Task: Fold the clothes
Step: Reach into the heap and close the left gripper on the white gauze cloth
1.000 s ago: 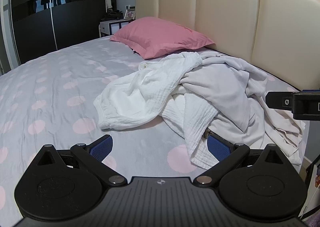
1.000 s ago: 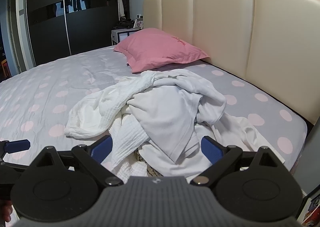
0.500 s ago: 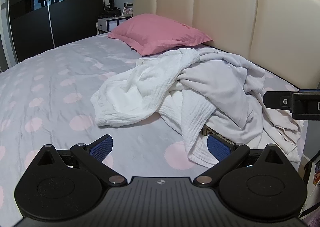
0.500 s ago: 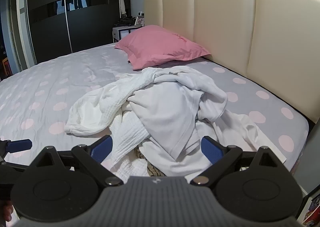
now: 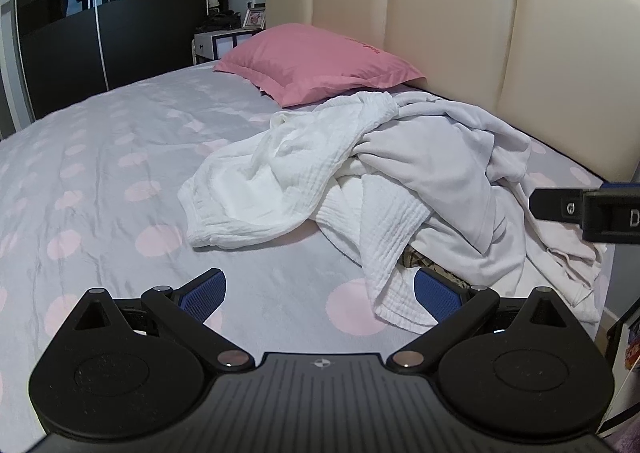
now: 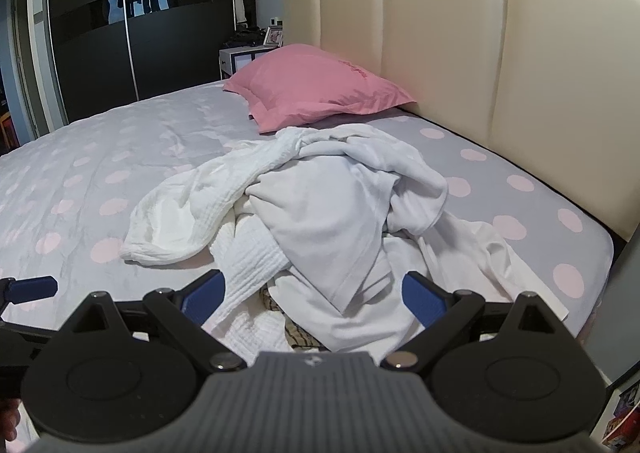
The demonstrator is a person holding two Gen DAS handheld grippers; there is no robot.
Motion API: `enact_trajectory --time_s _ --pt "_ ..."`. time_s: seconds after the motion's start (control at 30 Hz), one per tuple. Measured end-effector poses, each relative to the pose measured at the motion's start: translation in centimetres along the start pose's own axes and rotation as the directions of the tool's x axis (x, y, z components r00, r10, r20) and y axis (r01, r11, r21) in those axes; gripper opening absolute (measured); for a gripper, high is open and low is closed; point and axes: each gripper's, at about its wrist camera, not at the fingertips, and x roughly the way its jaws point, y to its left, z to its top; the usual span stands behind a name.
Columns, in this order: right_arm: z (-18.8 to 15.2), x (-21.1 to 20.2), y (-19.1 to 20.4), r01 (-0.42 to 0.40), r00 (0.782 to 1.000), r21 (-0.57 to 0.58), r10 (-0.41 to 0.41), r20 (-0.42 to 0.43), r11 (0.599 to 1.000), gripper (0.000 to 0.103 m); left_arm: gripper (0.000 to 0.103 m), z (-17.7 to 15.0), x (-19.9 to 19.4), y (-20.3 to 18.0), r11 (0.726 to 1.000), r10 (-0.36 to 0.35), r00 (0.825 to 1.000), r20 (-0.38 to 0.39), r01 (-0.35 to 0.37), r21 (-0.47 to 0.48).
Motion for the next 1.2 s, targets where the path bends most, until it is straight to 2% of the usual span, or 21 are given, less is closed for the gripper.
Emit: enact_trajectory --time_s 0.37,0.47,0.53,0.57,0.7,0.8,0.83,0.93,1.1,1.2 --pt "1.2 1.8 -1.4 -0.028 0.999 -0.018 0.028 -0.041 0.999 0.096 0.098 0.5 1.4 -1.0 0.997 -0.027 1.0 -0.016 0.028 0.075" --pt "2.2 2.9 -2.0 -0.048 0.997 -0.019 0.047 -0.053 0.999 0.095 0.091 1.0 2.3 -1.0 0.996 -0.056 0.998 -0.03 0.058 0.071" --pt "2.9 3.7 -2.5 -0.066 0.996 -0.016 0.065 -0.062 0.998 0.094 0.078 1.4 3.1 -1.1 0.994 -0.076 0.996 -0.047 0.08 0.073" --pt "3.2 4.3 -2.6 -0.065 0.996 -0.025 0.063 -0.064 0.998 0.093 0.077 1.6 3.4 -1.2 0.993 -0.081 0.995 -0.052 0.085 0.081" --pt "4.6 6.9 -3.4 -0.046 0.997 -0.071 0.041 -0.062 0.996 0.083 0.067 2.9 5.2 -1.2 0.989 -0.095 0.993 -0.065 0.102 0.105" --pt "5.6 9.1 -4.2 -0.043 0.996 -0.06 0.038 -0.078 0.997 0.078 0.054 4.2 7.0 -0.8 0.99 -0.088 0.994 -0.068 0.095 0.1" --pt "5.9 9.7 -4.6 -0.043 0.996 -0.055 0.038 -0.082 0.998 0.073 0.049 4.8 7.8 -0.7 0.989 -0.093 0.993 -0.074 0.101 0.106" --pt "6.8 11.6 -5.6 -0.016 0.996 -0.056 0.011 -0.084 0.998 0.066 0.045 6.1 9.7 -0.5 0.985 -0.107 0.992 -0.06 0.114 0.127" --pt "7.3 13.4 -7.3 -0.011 0.989 0.063 0.02 -0.148 0.998 0.067 0.043 7.6 13.8 0.1 0.983 -0.106 0.994 -0.037 0.111 0.148" --pt "7.2 13.5 -6.8 -0.041 0.986 0.048 0.048 -0.16 0.998 0.067 0.043 8.0 16.5 0.6 0.985 -0.11 0.993 -0.045 0.115 0.13"
